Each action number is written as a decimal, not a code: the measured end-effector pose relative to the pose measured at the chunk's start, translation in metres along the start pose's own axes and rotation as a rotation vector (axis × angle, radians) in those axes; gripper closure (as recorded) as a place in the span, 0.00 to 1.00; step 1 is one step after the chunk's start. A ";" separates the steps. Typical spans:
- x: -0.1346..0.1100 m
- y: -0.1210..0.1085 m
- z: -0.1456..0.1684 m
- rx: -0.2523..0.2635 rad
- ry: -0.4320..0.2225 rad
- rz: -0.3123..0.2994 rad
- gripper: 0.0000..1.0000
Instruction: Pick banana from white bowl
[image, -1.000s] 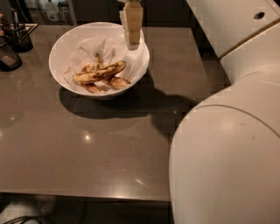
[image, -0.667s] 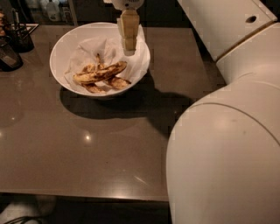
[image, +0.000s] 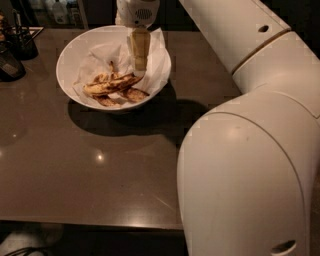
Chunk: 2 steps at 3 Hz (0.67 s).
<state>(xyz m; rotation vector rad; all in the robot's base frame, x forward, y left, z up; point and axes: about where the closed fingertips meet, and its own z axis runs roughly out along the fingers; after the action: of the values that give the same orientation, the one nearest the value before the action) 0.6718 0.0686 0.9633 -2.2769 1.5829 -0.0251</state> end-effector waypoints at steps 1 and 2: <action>-0.002 0.005 0.016 -0.036 -0.014 0.022 0.05; -0.003 0.008 0.032 -0.070 -0.017 0.033 0.16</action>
Offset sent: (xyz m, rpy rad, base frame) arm -0.0170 -0.0002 -0.0477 -0.0571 0.1643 -0.0117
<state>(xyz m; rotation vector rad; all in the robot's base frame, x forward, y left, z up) 0.6701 0.0779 0.9315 -2.2969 1.6367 0.0584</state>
